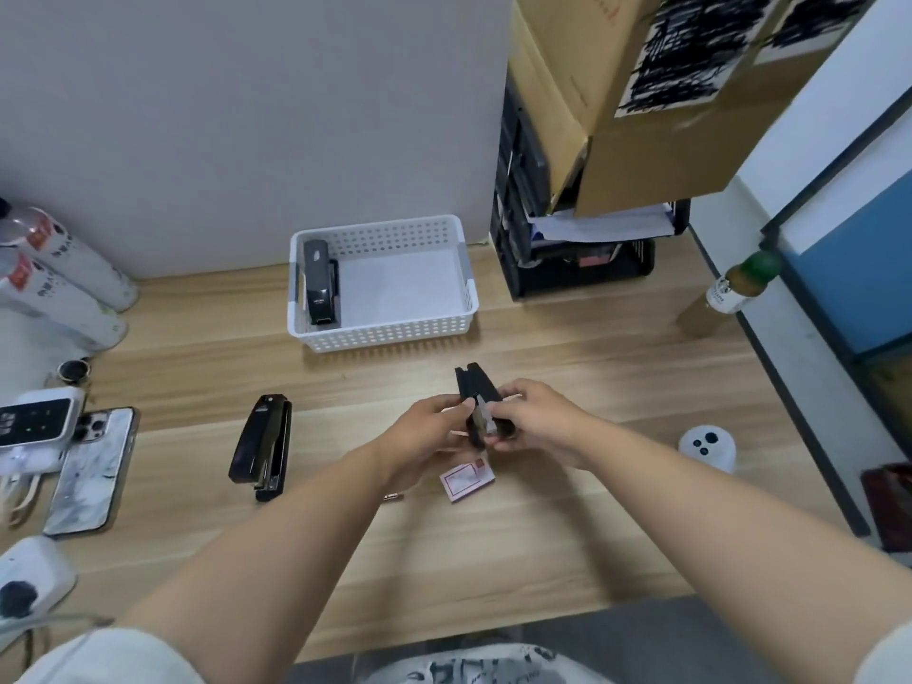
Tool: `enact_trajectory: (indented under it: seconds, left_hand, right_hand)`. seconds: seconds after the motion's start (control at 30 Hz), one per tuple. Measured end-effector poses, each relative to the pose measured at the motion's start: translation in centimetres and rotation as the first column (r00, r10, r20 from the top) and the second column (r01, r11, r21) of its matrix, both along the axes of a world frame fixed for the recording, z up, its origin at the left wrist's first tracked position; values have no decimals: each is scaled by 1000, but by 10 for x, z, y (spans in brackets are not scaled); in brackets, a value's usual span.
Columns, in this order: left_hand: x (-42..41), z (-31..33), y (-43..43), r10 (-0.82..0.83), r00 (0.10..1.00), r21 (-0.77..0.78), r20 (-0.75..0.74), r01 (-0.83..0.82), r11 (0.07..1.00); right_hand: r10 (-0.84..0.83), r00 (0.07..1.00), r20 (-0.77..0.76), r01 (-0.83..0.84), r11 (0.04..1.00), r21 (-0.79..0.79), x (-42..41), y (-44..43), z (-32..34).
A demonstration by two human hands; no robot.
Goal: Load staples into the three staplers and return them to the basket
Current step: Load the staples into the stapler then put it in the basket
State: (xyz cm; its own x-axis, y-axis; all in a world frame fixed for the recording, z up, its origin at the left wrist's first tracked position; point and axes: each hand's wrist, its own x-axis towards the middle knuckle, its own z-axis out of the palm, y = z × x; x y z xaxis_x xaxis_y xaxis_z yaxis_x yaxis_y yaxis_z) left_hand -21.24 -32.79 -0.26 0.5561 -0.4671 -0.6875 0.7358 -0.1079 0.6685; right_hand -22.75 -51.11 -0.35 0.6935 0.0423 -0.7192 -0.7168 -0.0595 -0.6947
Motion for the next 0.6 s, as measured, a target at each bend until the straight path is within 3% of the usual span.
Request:
enact_trajectory:
  seconds: [0.13, 0.27, 0.4, 0.6]
  left_hand:
    - [5, 4, 23, 53, 994, -118, -96, -64, 991]
    - [19, 6, 41, 54, 998, -35, -29, -55, 998]
    - [32, 0, 68, 3, 997, 161, 78, -16, 987]
    - [43, -3, 103, -111, 993, 138, -39, 115, 984]
  right_hand:
    - [76, 997, -30, -76, 997, 3, 9, 30, 7]
    - [112, 993, -50, -110, 993, 34, 24, 50, 9]
    - [58, 993, -101, -54, 997, 49, 42, 45, 17]
    - [-3, 977, -214, 9, 1000, 26, 56, 19, 15]
